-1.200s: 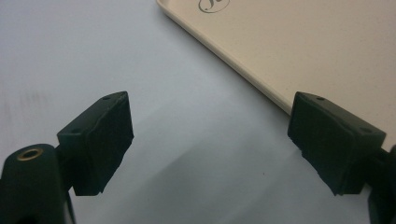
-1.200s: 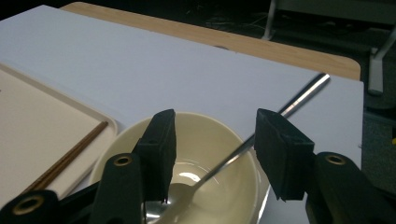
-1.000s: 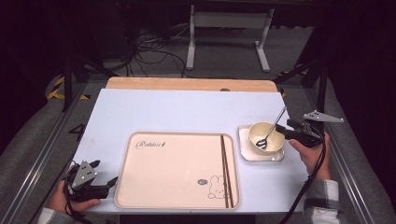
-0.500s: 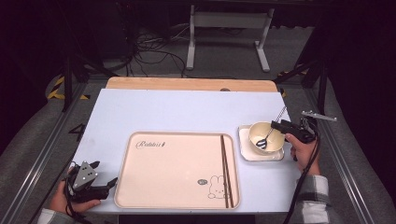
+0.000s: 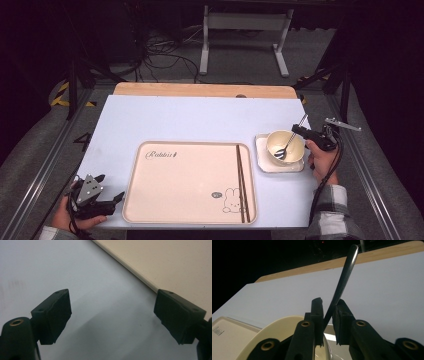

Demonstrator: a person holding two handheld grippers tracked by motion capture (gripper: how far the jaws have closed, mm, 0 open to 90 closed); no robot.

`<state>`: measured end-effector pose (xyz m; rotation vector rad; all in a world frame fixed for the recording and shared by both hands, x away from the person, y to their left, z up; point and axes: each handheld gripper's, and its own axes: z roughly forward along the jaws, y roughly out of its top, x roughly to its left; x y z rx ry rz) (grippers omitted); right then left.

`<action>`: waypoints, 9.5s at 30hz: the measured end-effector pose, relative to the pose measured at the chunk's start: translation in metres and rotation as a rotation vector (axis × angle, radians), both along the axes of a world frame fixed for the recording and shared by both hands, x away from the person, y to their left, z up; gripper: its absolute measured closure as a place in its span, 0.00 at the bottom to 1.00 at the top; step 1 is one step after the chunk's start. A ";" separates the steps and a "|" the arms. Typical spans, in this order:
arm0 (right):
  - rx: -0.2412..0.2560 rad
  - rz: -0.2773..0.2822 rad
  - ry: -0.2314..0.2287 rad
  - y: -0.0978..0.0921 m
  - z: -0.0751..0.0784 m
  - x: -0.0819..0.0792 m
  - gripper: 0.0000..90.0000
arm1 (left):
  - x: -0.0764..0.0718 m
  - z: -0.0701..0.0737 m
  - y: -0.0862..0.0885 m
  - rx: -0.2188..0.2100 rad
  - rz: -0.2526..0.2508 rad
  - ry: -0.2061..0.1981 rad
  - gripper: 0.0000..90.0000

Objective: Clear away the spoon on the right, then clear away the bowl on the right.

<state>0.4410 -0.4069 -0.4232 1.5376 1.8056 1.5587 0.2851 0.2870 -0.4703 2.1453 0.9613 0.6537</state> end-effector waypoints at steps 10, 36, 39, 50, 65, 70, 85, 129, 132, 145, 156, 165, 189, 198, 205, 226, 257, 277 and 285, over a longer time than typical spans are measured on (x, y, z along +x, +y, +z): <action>0.007 0.046 -0.125 -0.002 0.030 -0.026 1.00 | 0.000 0.001 -0.001 0.001 -0.002 -0.002 0.17; -0.018 0.180 -0.357 0.061 0.091 -0.064 1.00 | 0.000 0.002 -0.001 -0.001 0.007 -0.017 0.17; 0.000 0.227 -0.363 0.070 0.092 -0.069 1.00 | 0.003 0.002 -0.004 0.000 0.000 -0.021 0.17; 0.025 0.417 -0.345 0.121 0.089 -0.077 1.00 | -0.002 0.004 0.002 -0.013 0.017 -0.029 0.17; -0.046 0.632 -0.210 0.191 0.045 -0.087 1.00 | -0.008 0.007 0.002 -0.013 0.016 -0.047 0.17; -0.043 0.677 -0.167 0.201 0.030 -0.090 1.00 | -0.011 0.010 0.006 -0.023 0.031 -0.065 0.17; -0.095 0.656 -0.091 0.205 0.008 -0.086 0.96 | -0.007 0.009 0.010 -0.024 0.062 -0.061 0.18; -0.429 0.533 0.048 0.219 -0.029 -0.074 0.70 | -0.004 0.007 0.007 -0.007 0.039 -0.041 0.17; -0.435 0.571 0.023 0.221 -0.028 -0.075 0.86 | -0.003 0.007 0.006 0.000 0.038 -0.041 0.17; -0.504 0.668 -0.001 0.231 -0.028 -0.079 0.98 | -0.003 0.006 0.006 0.002 0.033 -0.036 0.16; -0.529 0.642 0.040 0.227 -0.029 -0.077 1.00 | -0.003 0.007 0.006 0.005 0.031 -0.034 0.16; -0.524 0.614 0.042 0.224 -0.029 -0.078 1.00 | -0.001 0.006 0.005 0.011 0.026 -0.028 0.16; -0.441 0.591 -0.035 0.209 -0.005 -0.081 0.96 | 0.003 0.007 0.006 -0.030 0.026 -0.047 0.16; -0.445 0.544 -0.094 0.192 0.013 -0.092 0.93 | 0.013 0.008 0.000 -0.032 0.000 -0.057 0.16; -0.430 0.438 -0.164 0.163 0.033 -0.095 0.85 | 0.022 0.008 -0.004 -0.032 -0.027 -0.057 0.16; -0.392 -0.043 -0.064 0.041 0.052 -0.076 0.33 | 0.017 0.008 -0.004 -0.032 -0.052 -0.054 0.16; -0.202 0.055 0.241 0.013 -0.004 -0.041 0.62 | 0.016 0.007 -0.002 -0.031 -0.027 -0.056 0.18; -0.183 0.061 0.272 0.018 -0.013 -0.035 0.75 | 0.012 0.008 -0.004 -0.018 -0.028 -0.054 0.18; -0.186 0.019 0.275 0.012 -0.015 -0.038 0.90 | 0.012 0.008 -0.005 -0.019 -0.030 -0.051 0.18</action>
